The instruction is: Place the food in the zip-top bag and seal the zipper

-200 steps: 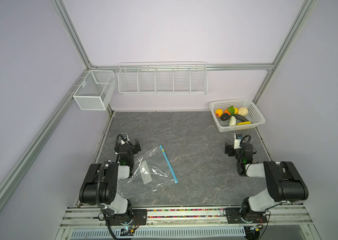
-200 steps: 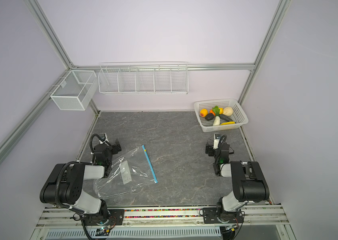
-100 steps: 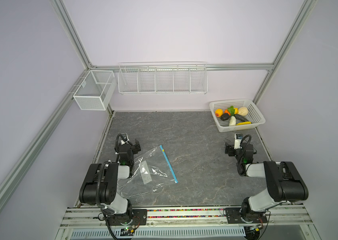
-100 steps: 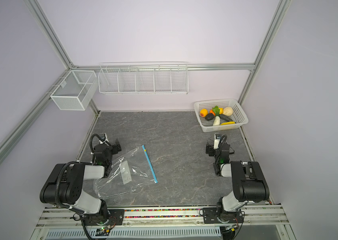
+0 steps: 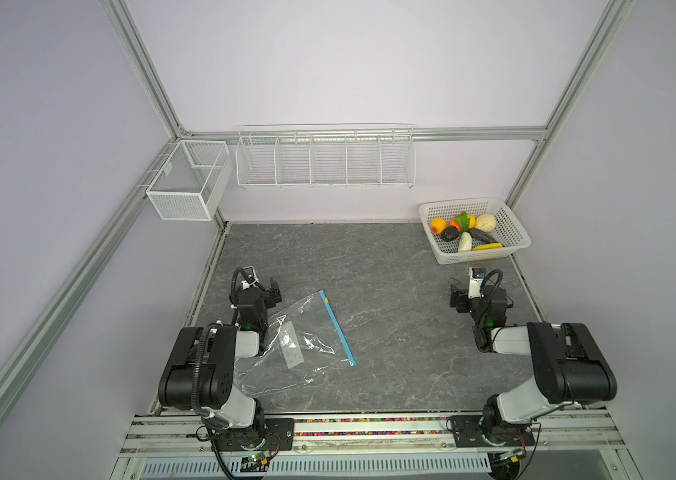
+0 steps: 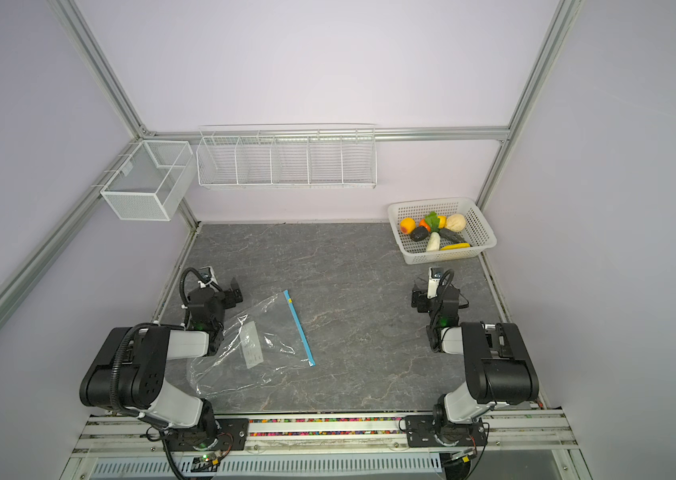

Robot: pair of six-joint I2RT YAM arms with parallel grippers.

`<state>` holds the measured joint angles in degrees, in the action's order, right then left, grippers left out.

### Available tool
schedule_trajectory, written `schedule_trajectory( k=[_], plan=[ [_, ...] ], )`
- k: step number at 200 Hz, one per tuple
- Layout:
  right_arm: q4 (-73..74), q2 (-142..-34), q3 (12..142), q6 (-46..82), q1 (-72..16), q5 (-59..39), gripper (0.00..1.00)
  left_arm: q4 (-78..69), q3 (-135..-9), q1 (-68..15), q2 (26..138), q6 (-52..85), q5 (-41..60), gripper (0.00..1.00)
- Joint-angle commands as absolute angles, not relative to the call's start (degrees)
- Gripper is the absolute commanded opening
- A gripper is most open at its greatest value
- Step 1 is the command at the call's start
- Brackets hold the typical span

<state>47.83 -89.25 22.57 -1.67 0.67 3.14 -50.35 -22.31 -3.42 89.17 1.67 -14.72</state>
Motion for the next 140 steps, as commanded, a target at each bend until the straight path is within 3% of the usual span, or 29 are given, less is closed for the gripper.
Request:
schedule_trajectory(
  k=[1, 140],
  plan=[
    [48.60, -88.00, 22.90, -1.76, 0.89, 2.42, 0.88, -51.59, -22.76, -3.25, 88.95, 1.58, -14.59, 0.99],
    [49.31, -87.53, 22.21, -1.94, 0.84, 2.31, 0.89, -51.68, -22.66, -3.25, 88.86, 1.62, -14.59, 0.99]
  ],
)
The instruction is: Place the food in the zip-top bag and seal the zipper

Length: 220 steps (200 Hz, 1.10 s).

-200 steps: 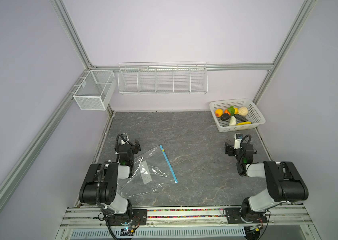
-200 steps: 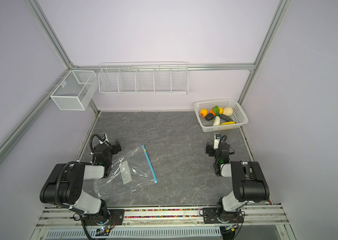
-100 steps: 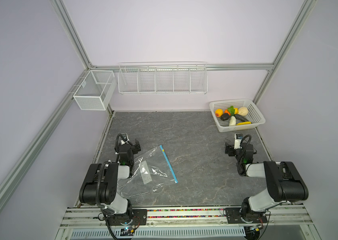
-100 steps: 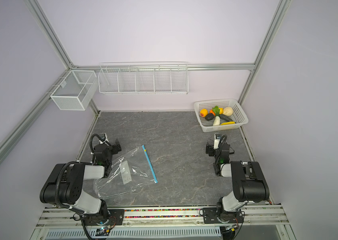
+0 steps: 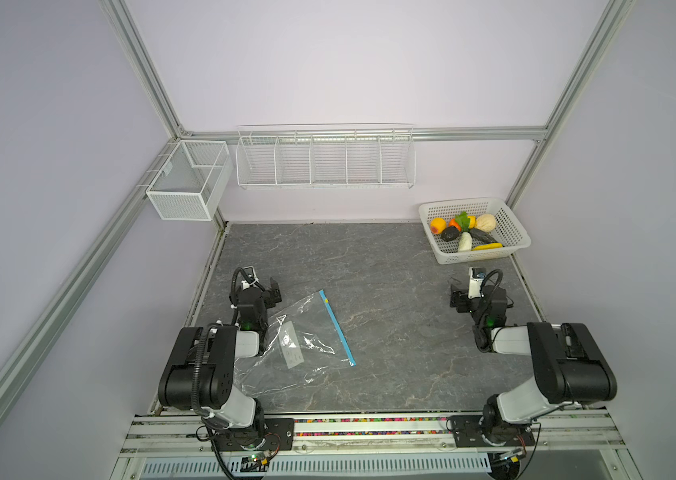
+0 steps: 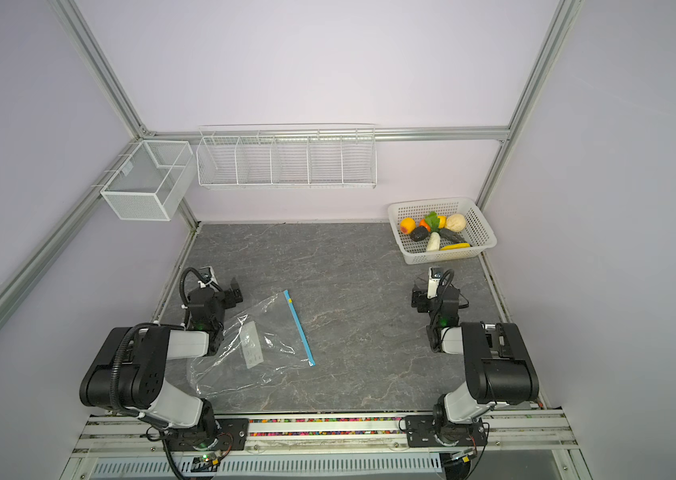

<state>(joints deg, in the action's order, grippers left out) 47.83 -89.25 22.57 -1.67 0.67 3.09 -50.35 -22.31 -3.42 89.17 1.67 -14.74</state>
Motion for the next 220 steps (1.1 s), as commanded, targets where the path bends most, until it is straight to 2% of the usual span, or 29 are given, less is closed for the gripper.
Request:
schedule_trajectory(
  k=[1, 69, 97, 132, 154, 177, 201, 220],
  plan=[
    [49.31, -87.49, 22.22, -1.93, 0.81, 2.34, 0.89, -51.68, -22.62, -3.21, 88.86, 1.60, -14.59, 0.99],
    [43.06, -82.82, 23.94, -3.42, -0.30, 2.50, 0.88, -46.91, -23.69, -3.49, 85.07, 1.28, -14.66, 0.99],
    [31.17, -76.68, 28.16, -4.10, -1.54, 3.55, 0.88, -39.23, -26.54, -6.20, 81.20, -0.47, -19.21, 0.99],
    [17.29, -71.86, 35.90, 3.27, -2.17, 3.49, 0.88, -21.14, -37.30, -9.18, 80.14, 2.08, -27.59, 0.99],
    [13.09, -71.76, 39.52, 7.33, -2.26, 5.96, 0.88, -18.15, -41.21, -10.46, 80.53, 3.25, -26.90, 0.99],
    [6.13, -72.53, 44.14, 17.99, -2.26, 9.35, 0.89, -12.44, -46.06, -12.01, 81.54, 10.85, -29.66, 0.99],
    [-4.60, -75.33, 51.75, 27.72, -2.23, 13.97, 0.89, -2.22, -53.53, -13.47, 85.88, 17.54, -29.39, 0.99],
    [-10.53, -78.62, 56.36, 33.64, -2.03, 17.99, 0.89, -0.09, -56.77, -16.17, 89.67, 19.43, -27.93, 0.99]
  ],
)
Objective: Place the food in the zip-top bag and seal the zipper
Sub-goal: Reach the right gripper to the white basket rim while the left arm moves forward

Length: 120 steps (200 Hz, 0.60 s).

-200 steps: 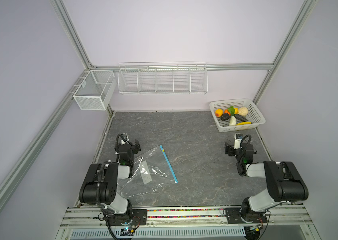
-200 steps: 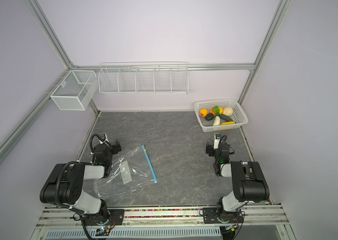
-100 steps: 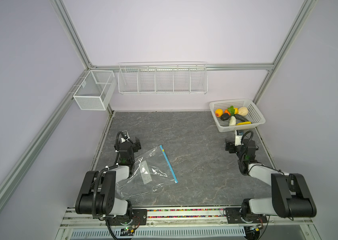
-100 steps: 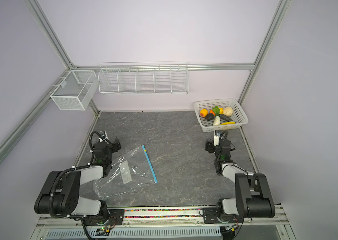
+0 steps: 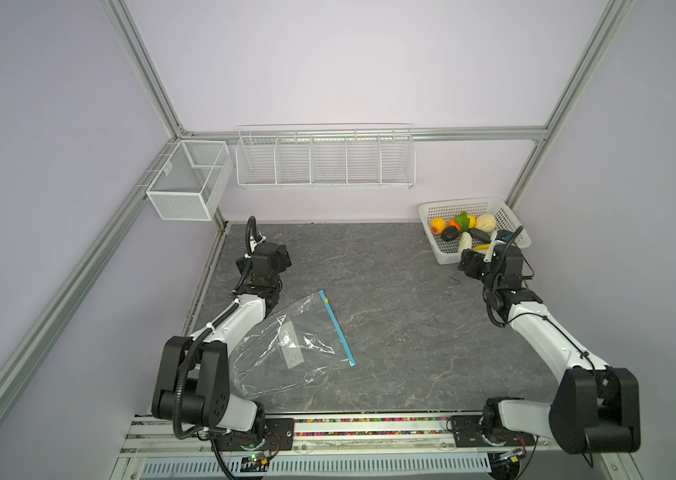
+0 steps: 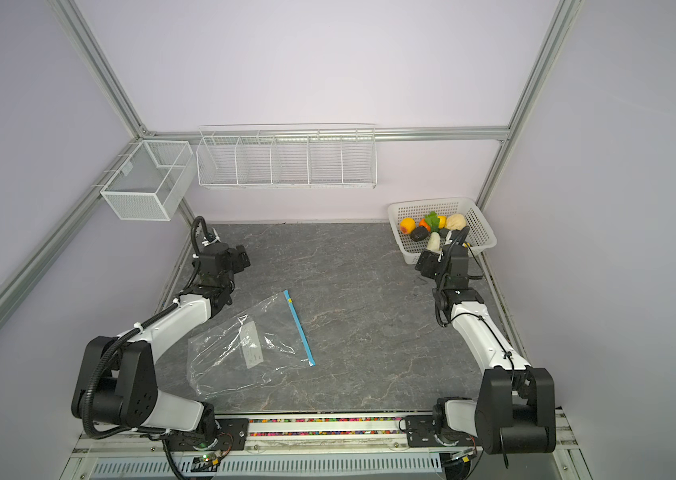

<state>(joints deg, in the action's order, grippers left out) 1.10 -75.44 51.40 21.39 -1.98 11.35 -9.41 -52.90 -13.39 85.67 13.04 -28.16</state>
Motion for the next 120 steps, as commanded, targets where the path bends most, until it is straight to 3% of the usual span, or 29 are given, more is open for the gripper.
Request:
schedule_trajectory(
  k=[1, 61, 120],
  plan=[
    [-10.80, -78.82, 56.57, 33.91, -1.98, 18.00, 0.89, -0.05, -56.90, -16.30, 89.79, 19.52, -27.77, 0.99],
    [-35.89, -99.36, 82.16, 45.18, -0.18, 16.12, 0.89, 4.42, -62.90, -22.42, 94.23, 24.99, -18.62, 0.99],
    [-31.47, -107.22, 85.35, 48.37, 1.08, 10.65, 0.89, 5.81, -70.05, -26.69, 101.10, 28.14, -10.07, 0.99]
  ],
)
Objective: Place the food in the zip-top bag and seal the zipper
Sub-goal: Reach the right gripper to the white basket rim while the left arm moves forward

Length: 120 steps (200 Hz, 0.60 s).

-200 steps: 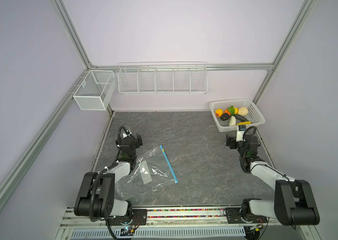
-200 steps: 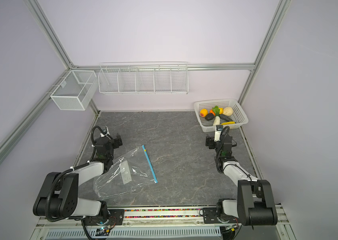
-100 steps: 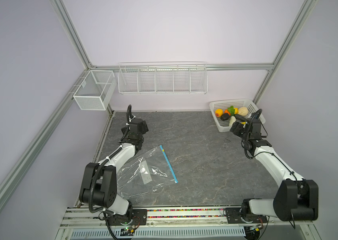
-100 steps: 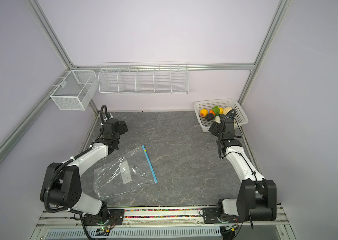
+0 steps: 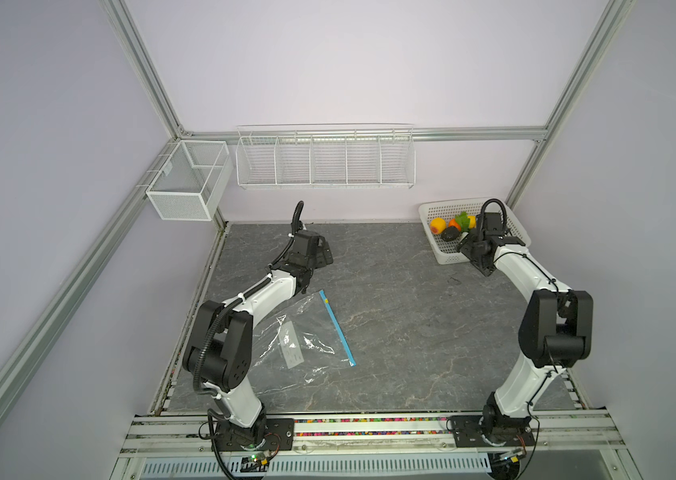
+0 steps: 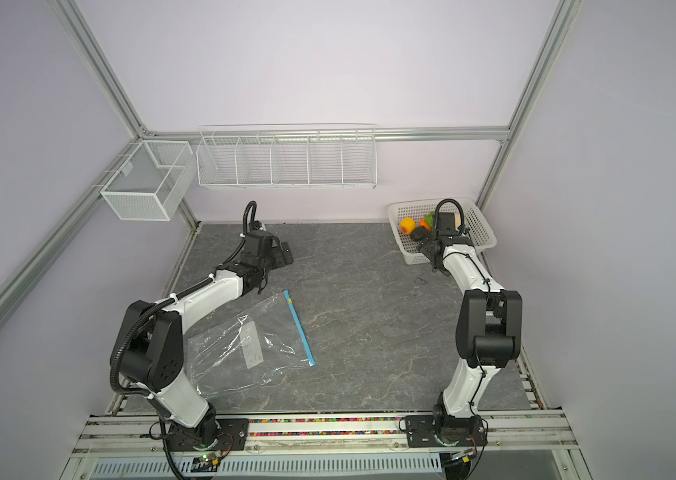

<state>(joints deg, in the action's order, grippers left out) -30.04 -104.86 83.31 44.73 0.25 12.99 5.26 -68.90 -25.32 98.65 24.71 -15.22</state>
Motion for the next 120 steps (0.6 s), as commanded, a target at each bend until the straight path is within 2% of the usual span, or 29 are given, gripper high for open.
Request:
schedule_trajectory(
  k=[1, 68, 120],
  plan=[
    [-31.47, -107.36, 85.44, 48.36, 1.11, 10.60, 0.89, 5.81, -70.09, -26.71, 101.22, 28.27, -10.00, 0.99],
    [-34.20, -115.14, 92.23, 48.22, 1.19, 8.95, 0.89, 5.96, -73.07, -27.77, 105.28, 30.67, -6.95, 0.99],
    [-34.45, -116.54, 93.03, 47.71, 1.03, 8.26, 0.89, 5.79, -74.53, -28.19, 106.92, 31.46, -5.79, 0.99]
  ],
)
